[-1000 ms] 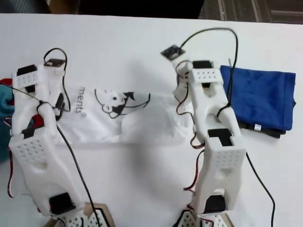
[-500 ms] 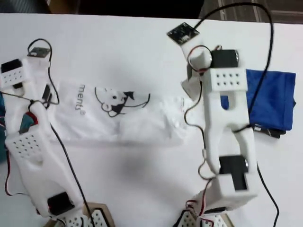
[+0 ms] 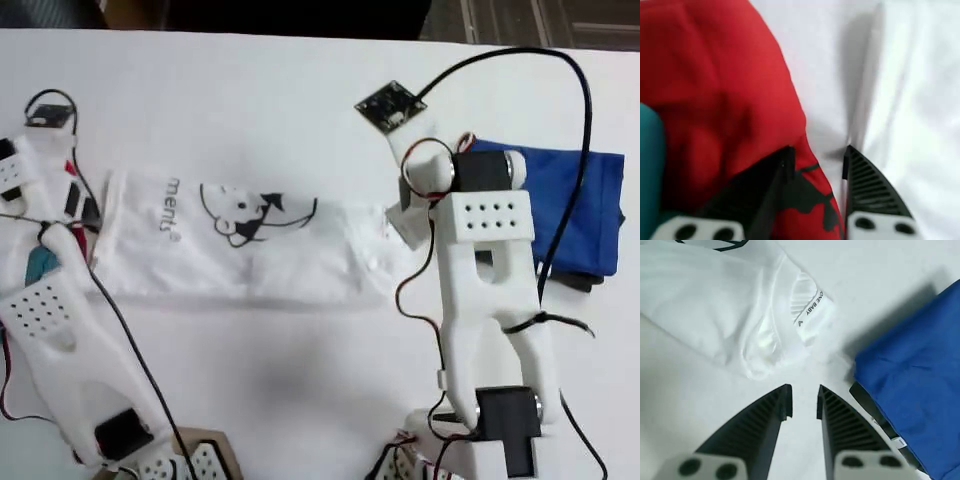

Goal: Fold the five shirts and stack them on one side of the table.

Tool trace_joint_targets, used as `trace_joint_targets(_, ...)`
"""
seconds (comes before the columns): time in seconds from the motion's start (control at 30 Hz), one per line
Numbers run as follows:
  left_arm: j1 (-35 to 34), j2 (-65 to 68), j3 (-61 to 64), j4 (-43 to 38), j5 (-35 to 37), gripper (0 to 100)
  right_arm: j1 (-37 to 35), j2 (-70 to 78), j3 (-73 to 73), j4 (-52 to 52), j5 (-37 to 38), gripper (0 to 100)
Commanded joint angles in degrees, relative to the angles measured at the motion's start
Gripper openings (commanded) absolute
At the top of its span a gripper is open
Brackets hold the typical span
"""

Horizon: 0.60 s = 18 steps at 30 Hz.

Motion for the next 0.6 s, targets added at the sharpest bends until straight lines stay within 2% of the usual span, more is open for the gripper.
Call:
trace_joint_targets(0.0, -5.5, 0.6, -5.8, 1.2, -2.0, 18, -0.1, -3.0, 0.9, -1.8, 0.2, 9.8)
trace_joint_targets(0.13, -3.4, 0.1, -12.3, 8.3, -0.6, 18, -0.2, -3.0, 1.3, -2.0, 0.2, 9.8)
trace_joint_targets(0.3, 3.9, 0.5, -22.5, 18.9, 3.7, 19, -0.2, -3.0, 1.4, -1.8, 0.2, 9.8)
trace_joint_targets(0.43, 8.4, 0.4, -23.3, 19.6, 6.8, 19, -0.2, -3.0, 1.4, -1.6, 0.2, 9.8)
trace_joint_targets(0.57, 9.3, 3.0, -19.8, 18.6, 7.0, 19, 0.0, -3.0, 1.4, -1.5, 0.2, 9.7)
